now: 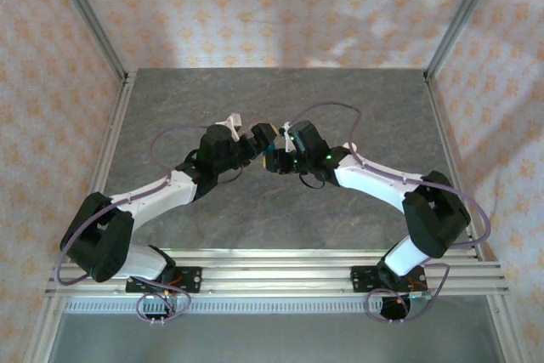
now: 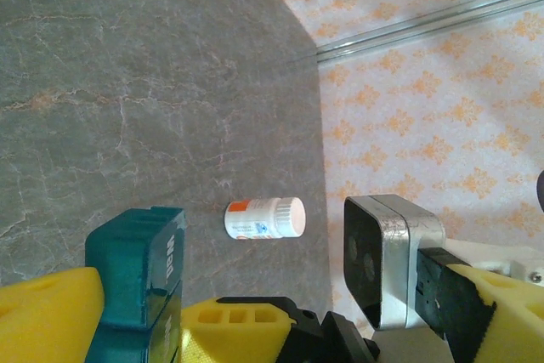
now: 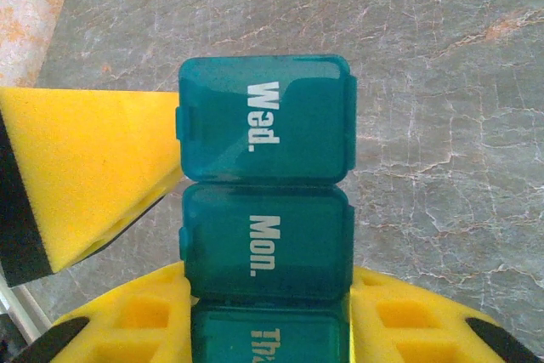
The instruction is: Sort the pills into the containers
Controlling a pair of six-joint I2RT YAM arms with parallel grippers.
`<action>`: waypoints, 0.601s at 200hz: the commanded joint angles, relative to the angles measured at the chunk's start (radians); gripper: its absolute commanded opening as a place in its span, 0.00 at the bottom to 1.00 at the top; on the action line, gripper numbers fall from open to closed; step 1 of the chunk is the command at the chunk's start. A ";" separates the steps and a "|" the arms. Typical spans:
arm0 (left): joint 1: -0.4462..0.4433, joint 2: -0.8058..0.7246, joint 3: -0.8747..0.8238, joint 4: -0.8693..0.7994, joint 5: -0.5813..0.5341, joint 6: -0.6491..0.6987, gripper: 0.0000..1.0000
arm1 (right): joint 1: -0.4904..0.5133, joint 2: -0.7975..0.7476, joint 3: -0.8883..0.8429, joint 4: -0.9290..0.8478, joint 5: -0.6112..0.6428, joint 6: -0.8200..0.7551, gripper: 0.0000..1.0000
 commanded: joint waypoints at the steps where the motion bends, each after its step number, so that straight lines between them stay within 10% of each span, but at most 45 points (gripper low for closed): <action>1: -0.021 0.013 0.037 0.052 0.013 -0.014 0.99 | 0.012 0.002 -0.004 0.042 -0.013 -0.001 0.30; 120: -0.046 0.008 0.055 0.052 0.007 -0.022 0.99 | 0.012 0.032 -0.001 0.032 0.010 -0.012 0.29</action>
